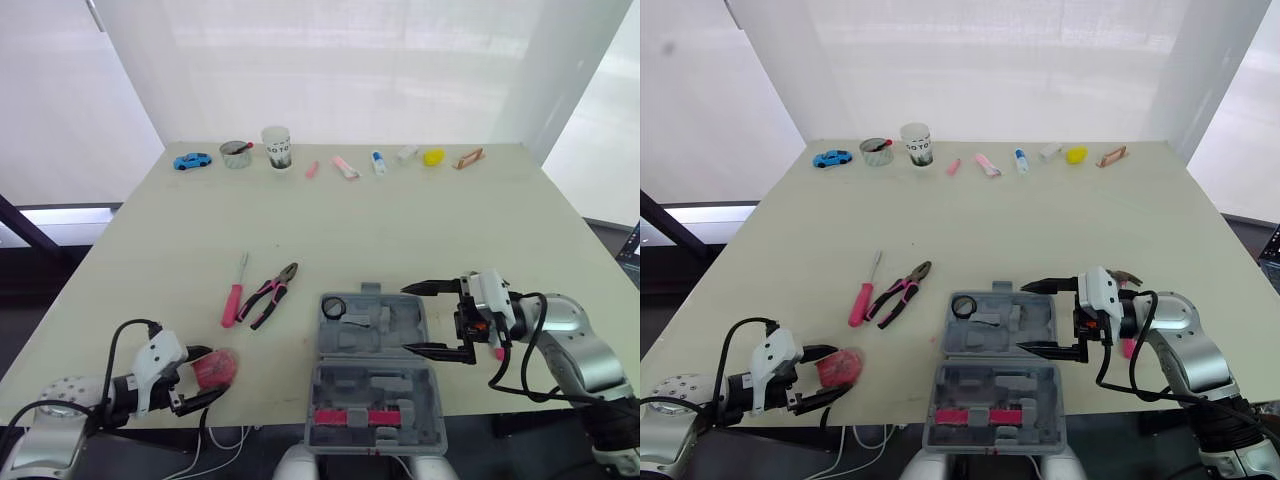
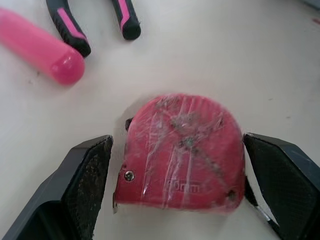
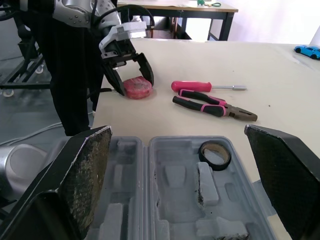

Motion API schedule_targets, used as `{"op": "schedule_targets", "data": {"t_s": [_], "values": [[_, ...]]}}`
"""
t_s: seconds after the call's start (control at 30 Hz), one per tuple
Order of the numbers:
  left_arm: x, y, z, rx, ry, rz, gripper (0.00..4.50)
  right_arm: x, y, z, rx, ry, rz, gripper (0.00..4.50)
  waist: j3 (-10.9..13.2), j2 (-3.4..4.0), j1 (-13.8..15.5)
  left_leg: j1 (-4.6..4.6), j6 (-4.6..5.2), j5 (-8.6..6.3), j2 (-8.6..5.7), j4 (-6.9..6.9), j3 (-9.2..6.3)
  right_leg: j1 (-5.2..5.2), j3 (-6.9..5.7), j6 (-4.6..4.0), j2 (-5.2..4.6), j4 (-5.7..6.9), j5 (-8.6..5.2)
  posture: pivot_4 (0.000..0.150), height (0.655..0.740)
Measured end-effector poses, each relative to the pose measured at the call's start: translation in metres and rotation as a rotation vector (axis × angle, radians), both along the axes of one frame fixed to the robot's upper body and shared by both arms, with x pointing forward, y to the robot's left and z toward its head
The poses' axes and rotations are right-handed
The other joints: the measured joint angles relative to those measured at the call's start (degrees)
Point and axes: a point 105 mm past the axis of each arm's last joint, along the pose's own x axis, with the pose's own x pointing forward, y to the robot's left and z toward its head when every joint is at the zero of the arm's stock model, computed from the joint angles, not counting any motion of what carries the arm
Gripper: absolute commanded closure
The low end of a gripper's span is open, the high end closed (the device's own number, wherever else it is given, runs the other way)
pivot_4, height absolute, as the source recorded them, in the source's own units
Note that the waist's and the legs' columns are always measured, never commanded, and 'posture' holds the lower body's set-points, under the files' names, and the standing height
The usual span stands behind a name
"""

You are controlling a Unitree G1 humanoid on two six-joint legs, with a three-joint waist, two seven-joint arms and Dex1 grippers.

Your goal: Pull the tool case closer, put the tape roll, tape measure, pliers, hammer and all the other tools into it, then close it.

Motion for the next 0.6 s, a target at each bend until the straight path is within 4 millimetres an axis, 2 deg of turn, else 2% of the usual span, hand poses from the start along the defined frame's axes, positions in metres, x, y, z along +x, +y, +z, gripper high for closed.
{"op": "schedule_targets", "data": {"t_s": [0.2, 0.4, 0.57, 0.6], "values": [[-0.0009, 0.0001, -0.0008, -0.002, -0.003, -0.011, 0.06, 0.0022, 0.0013, 0.0048, -0.001, -0.019, 0.007, 0.00, 0.0, 0.00, 0.0, 0.02, 0.00, 0.00, 0.00, 0.01, 0.00, 0.00, 0.01, 0.00, 0.00, 0.03, 0.00, 0.150, 0.7400], [-0.0017, -0.0015, -0.0020, 0.013, -0.010, -0.035, 0.06, -0.0051, 0.0059, 0.0073, 0.011, -0.015, 0.036, 0.00, 0.0, 0.00, 0.0, 0.02, 0.00, 0.00, 0.00, 0.03, -0.01, 0.00, 0.02, 0.00, -0.01, 0.05, 0.00, 0.150, 0.7400], [0.0008, -0.0028, -0.0016, 0.014, -0.013, -0.063, 1.49, -0.0051, 0.0061, 0.0072, 0.013, -0.009, 0.035, 0.00, 0.0, 0.00, 0.1, 0.03, 0.00, 0.00, 0.00, 0.06, 0.02, 0.01, 0.00, 0.00, 0.00, 0.09, 0.00, 0.150, 0.7400], [0.0010, -0.0038, -0.0017, 0.013, -0.011, -0.071, 1.49, -0.0051, 0.0062, 0.0072, 0.013, -0.009, 0.035, 0.00, 0.0, 0.00, 0.1, 0.03, 0.00, 0.00, 0.00, 0.06, 0.03, 0.01, 0.00, 0.00, 0.00, 0.08, 0.00, 0.150, 0.7400]]}}
